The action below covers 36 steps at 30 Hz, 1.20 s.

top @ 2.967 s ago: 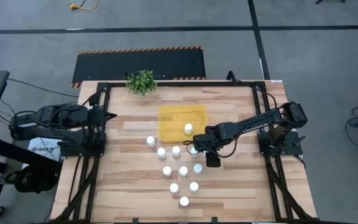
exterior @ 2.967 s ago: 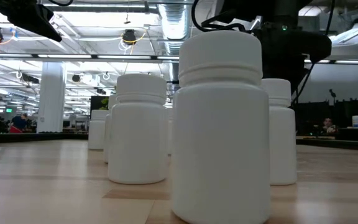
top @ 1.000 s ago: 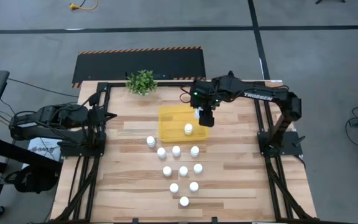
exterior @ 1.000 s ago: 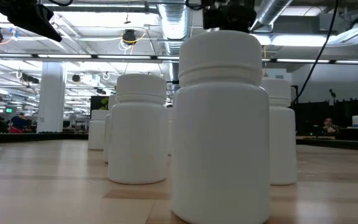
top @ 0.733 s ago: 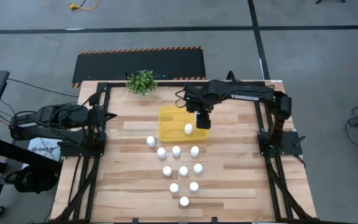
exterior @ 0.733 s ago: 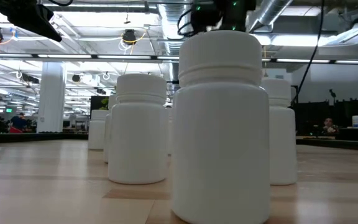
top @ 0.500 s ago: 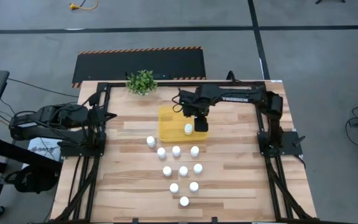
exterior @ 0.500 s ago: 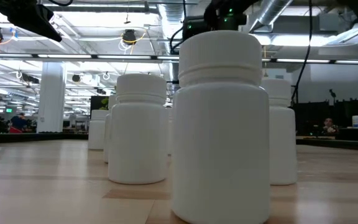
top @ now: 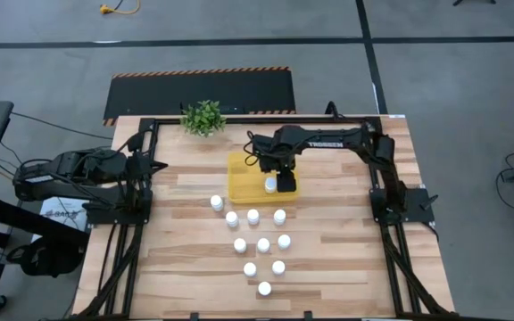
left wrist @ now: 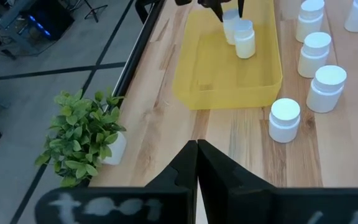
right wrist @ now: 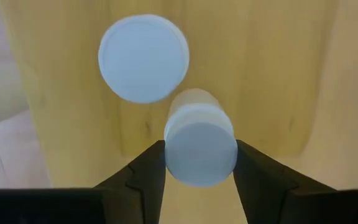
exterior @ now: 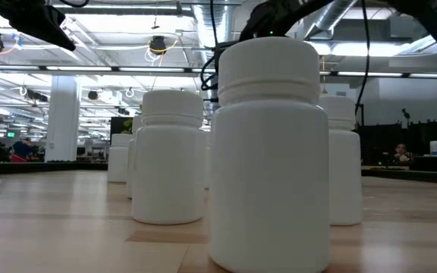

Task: Pick and place pill bottles into a basket
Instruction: Put the white medicine bottle into the yellow bin

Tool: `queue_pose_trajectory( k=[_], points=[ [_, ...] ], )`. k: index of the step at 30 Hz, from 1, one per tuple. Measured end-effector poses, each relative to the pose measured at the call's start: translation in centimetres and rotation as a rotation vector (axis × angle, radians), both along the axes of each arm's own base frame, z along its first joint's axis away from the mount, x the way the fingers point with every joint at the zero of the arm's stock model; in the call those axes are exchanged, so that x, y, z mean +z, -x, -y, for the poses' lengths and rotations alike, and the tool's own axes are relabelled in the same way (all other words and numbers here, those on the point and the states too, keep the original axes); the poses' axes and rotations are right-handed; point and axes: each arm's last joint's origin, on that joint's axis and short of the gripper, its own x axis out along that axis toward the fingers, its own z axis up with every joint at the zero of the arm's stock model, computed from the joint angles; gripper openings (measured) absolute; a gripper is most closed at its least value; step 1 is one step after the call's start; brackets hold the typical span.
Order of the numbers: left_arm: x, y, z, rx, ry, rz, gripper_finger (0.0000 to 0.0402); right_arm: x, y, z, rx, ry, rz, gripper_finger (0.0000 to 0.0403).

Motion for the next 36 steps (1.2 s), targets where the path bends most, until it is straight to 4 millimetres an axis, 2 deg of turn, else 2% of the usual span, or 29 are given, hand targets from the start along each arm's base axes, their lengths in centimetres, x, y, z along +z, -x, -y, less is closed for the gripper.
queue_pose_trajectory(
  k=[21,29,36],
  points=[
    [0.0,0.0,0.0,-0.003,-0.005,-0.002,0.0000,-0.2,0.0,-0.1,-0.007,-0.009,-0.014,0.0249],
    [0.0,0.0,0.0,-0.003,-0.004,-0.002,0.0000,1.9,-0.5,0.0,-0.014,-0.001,0.008,0.0255],
    [0.0,0.0,0.0,0.000,-0.001,0.000,0.0000,4.1,0.2,-0.2,-0.021,-0.021,-0.075,0.0256]
  ],
)
